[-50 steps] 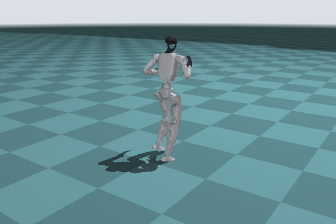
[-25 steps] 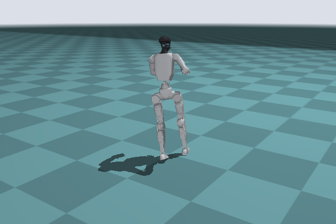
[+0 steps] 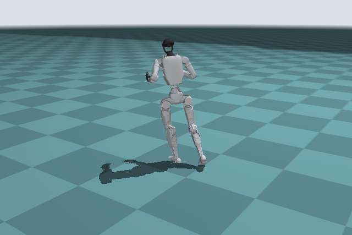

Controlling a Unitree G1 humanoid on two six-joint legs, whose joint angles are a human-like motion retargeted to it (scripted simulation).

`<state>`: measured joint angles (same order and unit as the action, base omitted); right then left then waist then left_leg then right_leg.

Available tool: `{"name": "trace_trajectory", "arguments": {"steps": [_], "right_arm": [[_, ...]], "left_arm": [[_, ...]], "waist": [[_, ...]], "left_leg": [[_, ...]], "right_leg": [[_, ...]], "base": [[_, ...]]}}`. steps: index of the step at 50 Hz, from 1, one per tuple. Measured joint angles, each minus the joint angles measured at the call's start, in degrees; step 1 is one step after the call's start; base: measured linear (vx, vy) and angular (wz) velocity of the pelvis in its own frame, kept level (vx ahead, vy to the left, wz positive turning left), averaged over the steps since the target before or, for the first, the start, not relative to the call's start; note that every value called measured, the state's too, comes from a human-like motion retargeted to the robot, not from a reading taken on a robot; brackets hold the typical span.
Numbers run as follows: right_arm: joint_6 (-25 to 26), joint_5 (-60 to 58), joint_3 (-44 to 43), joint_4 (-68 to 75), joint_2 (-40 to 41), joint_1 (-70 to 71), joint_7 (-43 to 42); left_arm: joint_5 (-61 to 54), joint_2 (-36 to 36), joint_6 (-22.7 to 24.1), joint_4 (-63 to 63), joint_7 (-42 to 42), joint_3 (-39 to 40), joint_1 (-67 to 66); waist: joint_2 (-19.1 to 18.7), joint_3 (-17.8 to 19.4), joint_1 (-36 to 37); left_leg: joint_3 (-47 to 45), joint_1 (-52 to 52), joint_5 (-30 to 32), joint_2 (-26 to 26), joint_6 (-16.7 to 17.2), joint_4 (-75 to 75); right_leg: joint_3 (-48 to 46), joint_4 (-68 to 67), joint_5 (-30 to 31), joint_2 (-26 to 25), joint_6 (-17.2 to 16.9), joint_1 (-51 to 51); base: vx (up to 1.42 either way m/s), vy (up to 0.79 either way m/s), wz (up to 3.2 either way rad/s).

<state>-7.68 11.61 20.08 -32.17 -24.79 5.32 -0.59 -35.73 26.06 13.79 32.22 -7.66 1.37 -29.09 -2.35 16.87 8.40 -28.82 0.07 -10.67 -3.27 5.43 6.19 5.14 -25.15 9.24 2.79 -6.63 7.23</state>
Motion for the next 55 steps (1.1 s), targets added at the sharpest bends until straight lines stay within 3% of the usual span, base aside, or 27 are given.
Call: {"name": "trace_trajectory", "arguments": {"steps": [3,5,7,10,14,18,20,22,23,25,26,29,32,36,38,40,43,45,47,48,50,52,55], "right_arm": [[1.56,-4.51,-0.87,7.70,-0.99,-3.17,-3.99],[1.88,-8.36,-1.79,11.93,-1.44,-7.45,-6.68],[0.07,-7.81,-4.24,10.78,-3.33,-13.50,-5.57],[-3.04,1.66,-8.60,3.90,-8.32,-22.22,-0.99],[-2.65,6.96,-11.65,0.96,-13.83,-26.10,2.43],[0.31,2.85,-11.74,4.92,-12.70,-24.32,3.88],[1.29,-0.08,-9.73,8.15,-10.18,-20.28,3.20],[0.65,-0.26,-7.14,10.35,-8.62,-13.55,-0.62],[0.20,-0.49,-5.83,10.72,-8.27,-9.58,-2.66],[-0.19,-2.26,-3.70,9.42,-7.91,-1.58,-5.22],[0.11,-3.34,-2.69,8.22,-7.24,2.84,-5.59],[0.86,-3.93,-0.28,3.33,-2.86,12.42,-5.90],[-0.02,1.17,1.45,-2.35,2.47,14.33,-4.69],[-0.60,10.29,5.13,-3.73,3.72,9.26,1.20],[0.99,8.72,6.02,-1.35,1.61,5.52,3.72],[2.51,3.36,5.62,2.78,-0.68,1.78,4.25],[2.86,-1.57,2.56,11.34,-0.81,-4.29,0.21],[1.47,-1.24,-0.44,12.87,-0.99,-10.24,-0.99],[-0.41,3.98,-3.79,9.11,-3.97,-15.89,1.21],[-1.27,7.09,-5.36,6.63,-6.26,-18.00,2.50],[-2.15,11.50,-7.64,2.52,-11.26,-20.54,4.44],[-2.21,12.79,-8.80,0.53,-14.91,-21.50,5.04],[-2.01,12.25,-10.37,0.24,-15.59,-23.94,3.68]], "left_arm": [[6.41,-2.88,-2.10,-6.84,-5.04,-7.74,15.62],[10.64,-3.66,-2.30,-9.45,-8.41,-13.06,27.16],[14.80,-4.82,-1.78,-9.42,-9.52,-17.23,39.57],[20.12,-7.65,-0.86,-7.71,-9.40,-20.17,56.26],[21.12,-12.07,1.03,-6.66,-12.45,-22.53,67.44],[16.49,-13.22,0.43,-4.04,-9.97,-23.09,64.10],[16.27,-11.30,-0.77,-2.23,-8.05,-21.65,59.26],[15.21,-8.49,-1.24,-1.60,-8.30,-19.12,52.60],[13.98,-7.47,-1.24,-1.31,-8.67,-17.80,48.04],[9.80,-6.48,-0.77,-0.23,-8.30,-15.60,36.65],[6.32,-6.25,-0.27,0.74,-7.09,-14.45,30.69],[-3.67,-4.27,1.19,3.78,-3.68,-11.09,15.13],[-8.26,-0.34,2.30,4.54,-1.98,-6.21,5.64],[-5.20,0.18,1.94,1.70,-0.99,0.53,-0.04],[-1.58,-0.49,0.71,-0.23,-1.80,1.32,0.87],[3.26,0.00,-1.13,-3.24,-3.48,-0.87,6.56],[11.49,2.99,-2.86,-9.66,-7.43,-9.76,25.53],[15.91,4.69,-1.66,-10.04,-8.67,-14.73,37.75],[19.30,3.80,-1.43,-8.19,-9.11,-16.65,48.50],[20.30,2.85,-1.01,-7.41,-9.08,-17.08,52.99],[21.19,0.55,0.05,-6.29,-10.14,-17.60,59.16],[20.05,-1.83,1.26,-5.48,-11.91,-18.23,61.32],[17.66,-4.28,1.97,-4.72,-12.72,-19.43,60.59]], "waist": [[1.86,3.21,-3.60],[2.90,4.31,-6.47],[1.96,4.58,-10.45],[-1.48,3.42,-18.11],[-3.43,-0.89,-26.29],[0.39,-4.33,-26.04],[1.92,-3.69,-23.14],[-0.13,-1.27,-19.49],[-1.27,0.23,-17.68],[-2.44,2.52,-13.81],[-2.04,2.80,-11.52],[1.16,1.09,-3.24],[5.08,-1.60,5.34],[3.50,-3.25,8.08],[1.06,-3.14,5.49],[0.03,-1.60,1.91],[5.03,0.68,-2.10],[7.37,0.39,-4.55],[6.01,-0.04,-8.21],[4.99,-0.82,-10.39],[2.71,-2.97,-15.28],[1.57,-5.37,-19.51],[2.71,-7.99,-22.32]], "left_leg": [[6.78,-0.74,-8.31,2.97,-5.04,8.82],[10.18,-1.44,-11.92,4.24,-5.03,14.15],[14.38,-0.46,-12.67,4.88,-2.99,15.34],[20.68,2.66,-9.60,4.70,-0.06,12.37],[26.63,7.35,0.20,6.12,2.81,7.10],[27.09,10.69,10.87,11.06,1.77,11.84],[25.34,6.11,13.63,12.47,0.04,26.90],[22.87,-1.28,11.94,9.05,-0.43,45.44],[21.34,-4.17,9.12,6.59,-1.42,52.79],[18.41,-8.48,4.35,2.28,-3.69,61.22],[17.50,-10.48,2.70,1.34,-4.13,61.48],[15.79,-15.97,-1.01,0.96,-4.19,53.13],[12.54,-15.87,0.88,1.15,-2.96,29.45],[9.18,-7.50,6.05,-1.15,2.71,-1.61],[12.22,-4.02,8.82,-2.50,3.51,-5.57],[15.99,-1.65,8.86,-2.21,1.07,-2.75],[17.89,-5.28,-0.76,2.37,-4.94,11.68],[18.64,-6.53,-5.33,3.75,-3.61,17.61],[19.32,-3.73,-5.16,2.96,-1.95,16.58],[19.45,-2.08,-4.44,2.34,-0.71,14.93],[19.48,1.31,-1.40,1.08,1.52,10.74],[19.33,4.85,3.22,1.33,2.74,6.59],[19.28,11.11,10.65,4.55,3.19,2.66]], "right_leg": [[2.39,-24.44,-7.53,-0.07,2.58,-10.04],[0.64,-34.11,-13.54,1.50,4.87,-15.77],[-2.48,-35.76,-17.29,2.52,7.18,-19.53],[-7.17,-26.58,-20.78,1.63,8.33,-22.03],[-13.46,2.46,-15.23,0.24,0.62,-19.82],[-14.04,18.28,-9.64,-0.85,-7.84,-15.82],[-10.79,19.84,-6.97,-1.37,-3.74,-12.38],[-9.37,14.27,-14.79,-3.21,4.31,-10.66],[-8.18,10.60,-18.54,-4.17,6.58,-10.00],[-6.17,4.66,-23.35,-4.79,6.79,-8.29],[-5.03,3.57,-23.78,-4.29,4.99,-7.47],[-1.00,3.89,-21.67,-1.50,0.24,-5.97],[2.79,7.23,-15.35,1.68,-3.09,-4.48],[4.04,9.99,-5.52,0.83,-4.79,1.89],[3.28,5.52,-3.79,-0.93,-1.73,4.11],[2.61,-6.06,-5.35,-2.09,3.19,2.97],[3.00,-30.44,-16.35,-0.19,7.59,-7.59],[-0.27,-37.55,-21.28,2.34,3.62,-13.57],[-3.91,-37.14,-23.44,2.31,10.07,-18.37],[-6.62,-33.69,-24.13,2.43,10.16,-19.70],[-12.28,-21.71,-23.42,1.83,8.22,-20.59],[-17.58,-4.82,-18.84,1.06,3.13,-19.20],[-22.94,15.73,-12.92,0.74,-6.58,-16.07]], "base": [[0.64,0.25,1.78],[0.67,0.18,1.99],[0.73,0.19,2.24],[0.81,0.15,2.25],[0.94,0.00,1.55],[1.01,-0.15,0.27],[0.94,-0.14,-0.57],[0.89,-0.06,-0.89],[0.89,0.01,-0.98],[0.90,0.05,-1.06],[0.90,0.06,-1.19],[0.89,0.07,-1.28],[0.94,0.15,-1.07],[1.00,0.31,-0.38],[0.97,0.38,0.41],[0.89,0.32,0.84],[0.78,0.17,1.01],[0.80,0.08,0.75],[0.83,0.08,0.47],[0.85,0.05,0.34],[0.88,0.00,0.21],[0.94,-0.08,-0.07],[1.01,-0.17,-0.62]]}}
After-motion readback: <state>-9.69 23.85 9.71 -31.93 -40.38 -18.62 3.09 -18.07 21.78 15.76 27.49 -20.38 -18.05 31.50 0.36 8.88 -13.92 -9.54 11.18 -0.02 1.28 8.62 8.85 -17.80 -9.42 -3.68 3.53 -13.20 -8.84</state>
